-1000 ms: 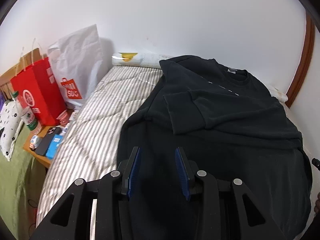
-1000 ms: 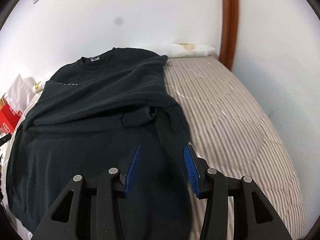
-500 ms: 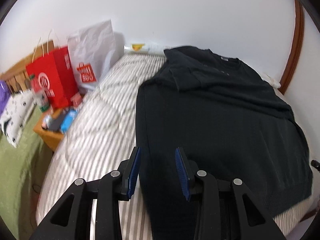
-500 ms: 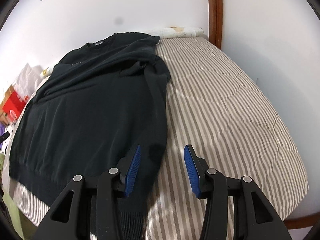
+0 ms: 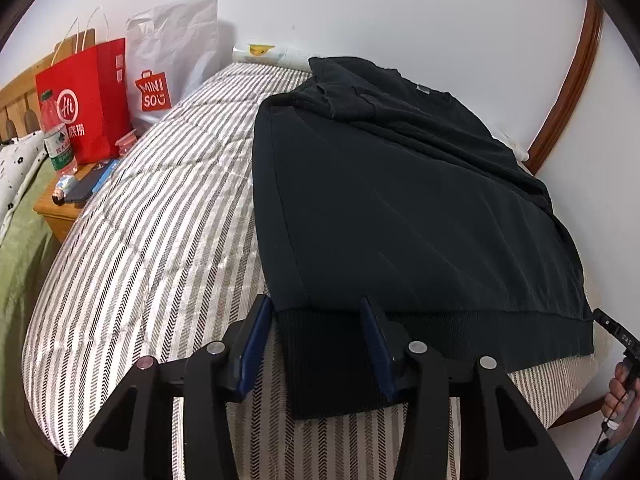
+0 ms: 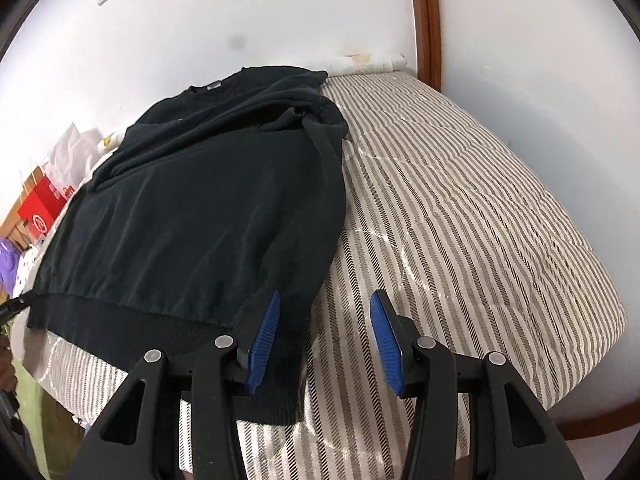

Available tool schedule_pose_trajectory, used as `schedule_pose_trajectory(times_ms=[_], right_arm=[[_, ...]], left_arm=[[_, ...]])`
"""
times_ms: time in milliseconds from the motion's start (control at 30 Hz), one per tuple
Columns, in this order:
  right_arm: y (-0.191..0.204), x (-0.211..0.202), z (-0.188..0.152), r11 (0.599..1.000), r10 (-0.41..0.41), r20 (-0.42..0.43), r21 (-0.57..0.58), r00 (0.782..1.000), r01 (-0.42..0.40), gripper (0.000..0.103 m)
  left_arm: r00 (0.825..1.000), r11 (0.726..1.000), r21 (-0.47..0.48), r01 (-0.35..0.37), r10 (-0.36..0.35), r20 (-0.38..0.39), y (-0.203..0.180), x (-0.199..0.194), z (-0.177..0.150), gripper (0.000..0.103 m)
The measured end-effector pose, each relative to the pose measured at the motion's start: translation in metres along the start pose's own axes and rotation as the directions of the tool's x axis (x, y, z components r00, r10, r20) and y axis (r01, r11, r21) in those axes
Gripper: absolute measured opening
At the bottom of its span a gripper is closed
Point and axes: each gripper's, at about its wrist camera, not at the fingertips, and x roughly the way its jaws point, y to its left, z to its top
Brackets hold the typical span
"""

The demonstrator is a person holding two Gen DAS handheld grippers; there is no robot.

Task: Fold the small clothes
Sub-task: 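Grasp the hem edge of the black sweatshirt with both tools, then lift the hem with both tools and fold it toward the collar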

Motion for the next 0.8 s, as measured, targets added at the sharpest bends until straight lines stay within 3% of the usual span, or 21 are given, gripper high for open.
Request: schedule_pose_trajectory(times_ms=[200,433,500,600,667,733,800], right_arm=[[0.009,-0.007,-0.007,0.998,0.049,-0.006,-0.043,0.999,-0.049,0.049],[0.026,0.02,-0.005,0.998,0.047,-0.024,-0.05,0.999,-0.048,0.053],[0.031,0.024,-0.001,0.998,0.049,-0.022,-0.041,0.999,-0.05,0.054],[0.035,0.03,0.006,0.998,0.052,-0.028,-0.035,0.998,-0.053,0.055],[0.039,0.033,0.007,0.998,0.042,-0.025,-0.052,0.999,-0.044,0.051],[0.041,0.033,0.008,0.997,0.017,-0.011,-0.079,1.0,-0.018,0.027],[0.039,0.029,0.011,0.996,0.033,0.002,-0.086,0.999,-0.033,0.012]], left_arm=[[1.0,1.0,0.006,-0.007,0.007,0.007,-0.004,0.01,0.007,0.045],[0.996,0.994,0.06,-0.091,0.09,0.008,-0.018,0.022,0.017,0.044],[0.995,0.993,0.065,-0.103,0.102,0.016,-0.019,0.023,0.017,0.04],[0.993,0.991,0.061,-0.115,0.114,0.024,-0.017,0.022,0.016,0.026],[0.995,0.994,0.037,-0.099,0.098,0.019,-0.011,0.022,0.017,0.018],[0.997,0.997,-0.003,-0.078,0.078,0.012,-0.003,0.021,0.019,0.014],[0.999,0.998,-0.05,-0.032,0.032,0.004,0.004,0.02,0.02,0.012]])
